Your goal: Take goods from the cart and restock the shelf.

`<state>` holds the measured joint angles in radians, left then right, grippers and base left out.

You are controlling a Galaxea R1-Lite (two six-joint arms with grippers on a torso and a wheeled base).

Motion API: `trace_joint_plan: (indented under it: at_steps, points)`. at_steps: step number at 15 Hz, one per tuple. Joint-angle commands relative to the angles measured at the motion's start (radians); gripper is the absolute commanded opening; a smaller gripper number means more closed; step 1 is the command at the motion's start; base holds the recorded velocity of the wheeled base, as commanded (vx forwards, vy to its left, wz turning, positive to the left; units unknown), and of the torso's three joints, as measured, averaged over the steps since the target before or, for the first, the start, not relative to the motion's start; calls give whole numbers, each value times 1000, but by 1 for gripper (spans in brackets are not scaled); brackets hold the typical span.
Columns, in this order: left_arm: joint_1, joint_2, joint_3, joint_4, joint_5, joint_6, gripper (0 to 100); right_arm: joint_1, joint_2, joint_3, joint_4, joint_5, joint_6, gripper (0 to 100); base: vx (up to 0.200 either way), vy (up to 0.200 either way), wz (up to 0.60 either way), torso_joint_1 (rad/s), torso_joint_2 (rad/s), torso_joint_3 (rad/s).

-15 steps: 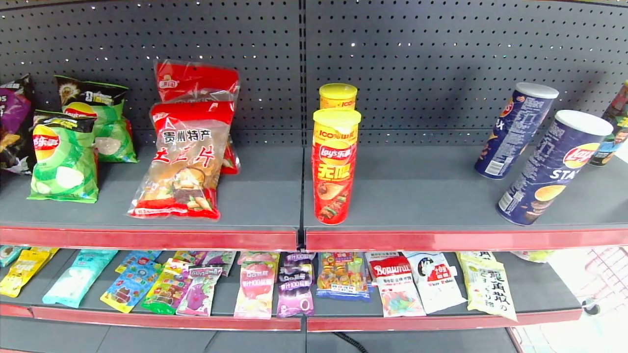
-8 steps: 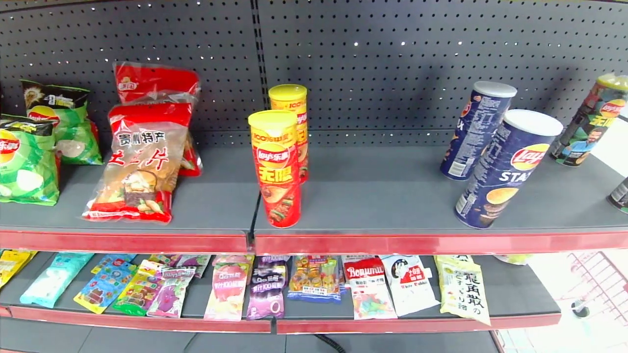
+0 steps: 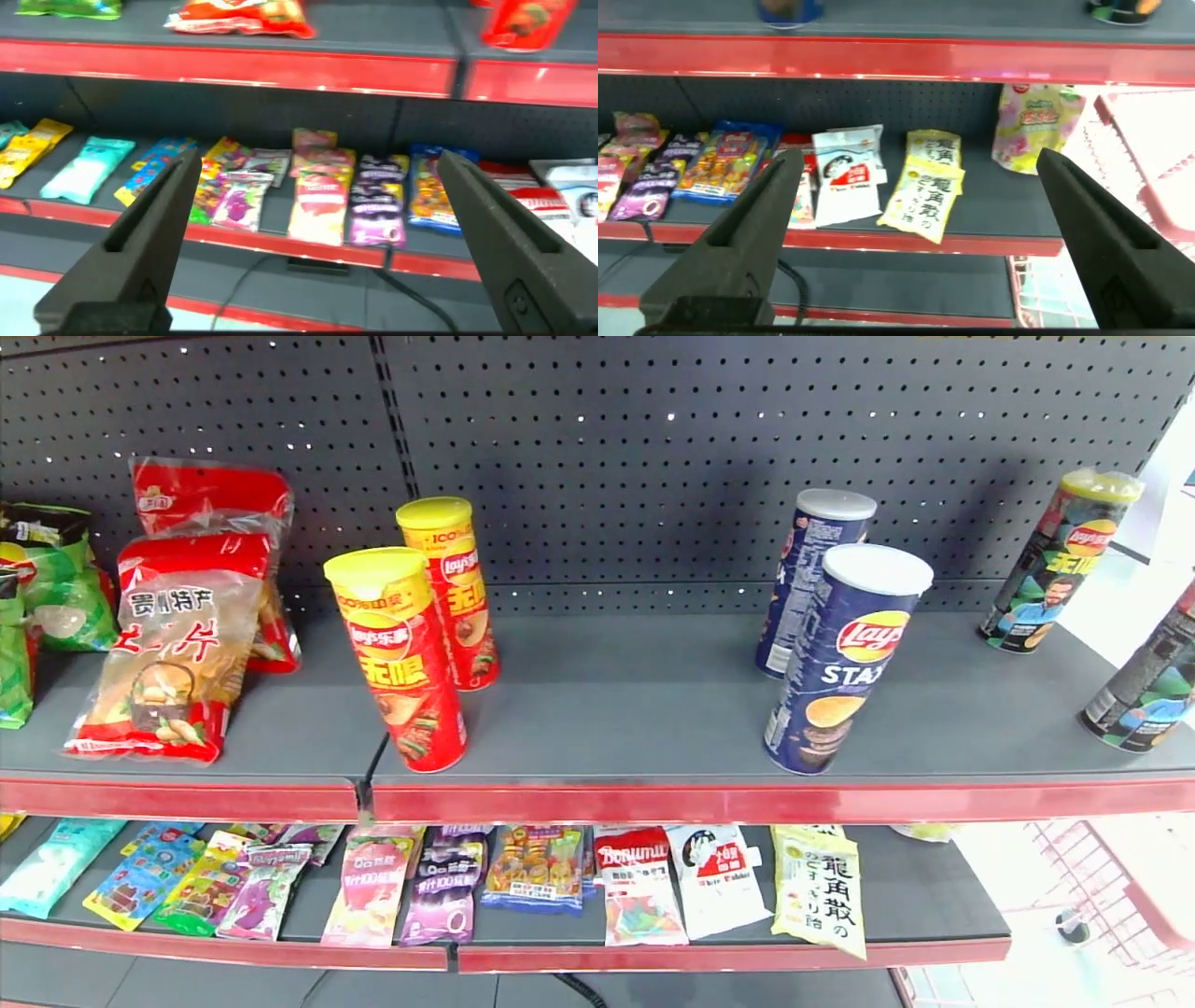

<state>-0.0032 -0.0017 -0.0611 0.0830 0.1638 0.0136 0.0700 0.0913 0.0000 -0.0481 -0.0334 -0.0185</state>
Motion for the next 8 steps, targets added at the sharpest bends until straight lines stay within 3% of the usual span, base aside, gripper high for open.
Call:
trace_joint_plan:
  at_steps: [1, 8]
  points:
    - [0, 2, 0, 0, 0, 0, 100, 1, 2, 0, 7, 3, -1, 100, 0, -200, 0, 2, -7, 2]
    - [0, 2, 0, 0, -1, -1, 100, 1, 2, 0, 53, 12, 9, 100, 0, -200, 0, 3, 4, 4]
